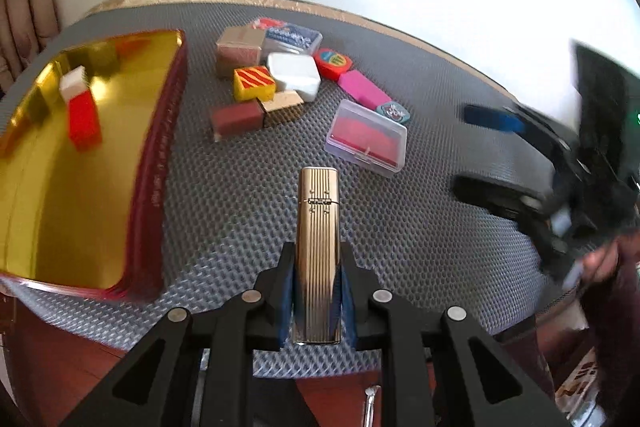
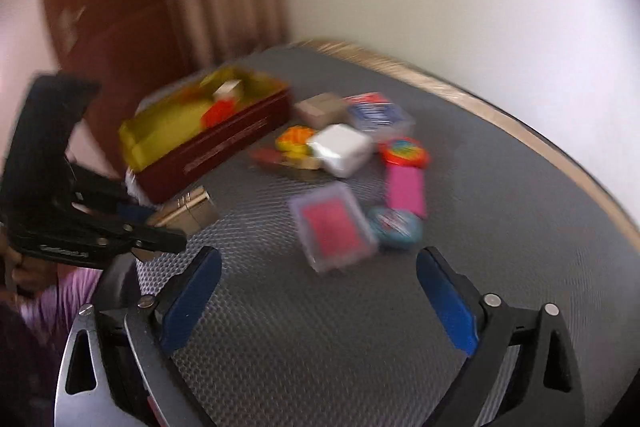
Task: Organize rigid objects
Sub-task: 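Grasp the clear plastic box with the right tool while the left tool holds the lighter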
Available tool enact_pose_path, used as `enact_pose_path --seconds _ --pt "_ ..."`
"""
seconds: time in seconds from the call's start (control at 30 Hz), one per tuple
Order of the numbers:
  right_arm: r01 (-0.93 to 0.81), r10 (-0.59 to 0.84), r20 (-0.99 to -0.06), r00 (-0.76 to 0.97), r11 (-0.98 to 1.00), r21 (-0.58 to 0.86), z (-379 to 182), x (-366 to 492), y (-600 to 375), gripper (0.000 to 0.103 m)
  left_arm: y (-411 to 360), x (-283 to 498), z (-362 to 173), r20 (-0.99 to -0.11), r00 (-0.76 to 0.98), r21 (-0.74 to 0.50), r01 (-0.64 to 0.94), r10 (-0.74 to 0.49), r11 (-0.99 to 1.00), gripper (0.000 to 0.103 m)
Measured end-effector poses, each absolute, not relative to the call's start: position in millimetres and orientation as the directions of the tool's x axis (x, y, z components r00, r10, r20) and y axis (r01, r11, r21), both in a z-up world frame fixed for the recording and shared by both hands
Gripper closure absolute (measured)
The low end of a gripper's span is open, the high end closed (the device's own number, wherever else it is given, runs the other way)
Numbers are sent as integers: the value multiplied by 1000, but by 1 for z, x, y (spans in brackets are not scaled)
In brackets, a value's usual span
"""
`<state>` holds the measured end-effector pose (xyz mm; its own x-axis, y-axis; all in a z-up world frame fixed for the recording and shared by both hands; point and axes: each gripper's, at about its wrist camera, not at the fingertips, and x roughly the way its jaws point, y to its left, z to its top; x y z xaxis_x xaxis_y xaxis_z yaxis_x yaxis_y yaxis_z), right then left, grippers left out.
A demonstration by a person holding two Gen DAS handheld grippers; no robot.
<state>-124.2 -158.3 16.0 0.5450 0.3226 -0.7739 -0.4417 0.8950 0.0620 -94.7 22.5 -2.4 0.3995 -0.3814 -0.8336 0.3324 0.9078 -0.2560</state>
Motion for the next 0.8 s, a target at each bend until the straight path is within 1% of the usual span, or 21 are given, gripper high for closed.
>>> enact_pose_path --seconds 0.03,0.13,0.17,0.33,0.37,0.4,0.47,0.5,0.57,0.7,0.8 --pt "-471 319 -791 522 881 44 15 -116 -149 16 24 -97 0 -830 401 -263 333 -389 906 83" --pt "-548 276 -852 445 836 -15 3 -87 -124 26 30 -102 6 -820 408 -275 333 -401 902 83" --pt "-569 258 -872 415 822 -28 -2 -78 -119 26 30 -101 6 -818 409 -275 338 -403 900 83" --pt "-606 205 -914 349 793 -54 -16 -59 -112 26 34 -108 14 -805 426 -275 348 -412 896 83" --pt "-611 198 -922 333 790 -51 -18 -58 -114 28 35 -108 14 -804 425 -281 344 -416 896 83" --pt "-615 192 -931 311 788 -43 -23 -54 -113 31 36 -109 15 -803 424 -286 342 -419 895 83" --pt "-618 188 -944 273 786 -22 -32 -49 -111 49 38 -104 13 -799 420 -302 339 -431 891 83" --pt "-617 184 -949 255 787 -13 -35 -47 -111 53 38 -103 13 -798 421 -306 335 -432 891 83" --pt "-603 174 -954 243 797 -8 -40 -46 -111 53 43 -102 15 -793 423 -318 328 -439 890 83" --pt "-562 199 -948 249 826 26 -38 -51 -110 53 57 -103 24 -772 436 -358 305 -463 883 83" --pt "-508 287 -914 285 854 110 -25 -65 -115 53 74 -103 38 -756 467 -363 283 -458 888 83"
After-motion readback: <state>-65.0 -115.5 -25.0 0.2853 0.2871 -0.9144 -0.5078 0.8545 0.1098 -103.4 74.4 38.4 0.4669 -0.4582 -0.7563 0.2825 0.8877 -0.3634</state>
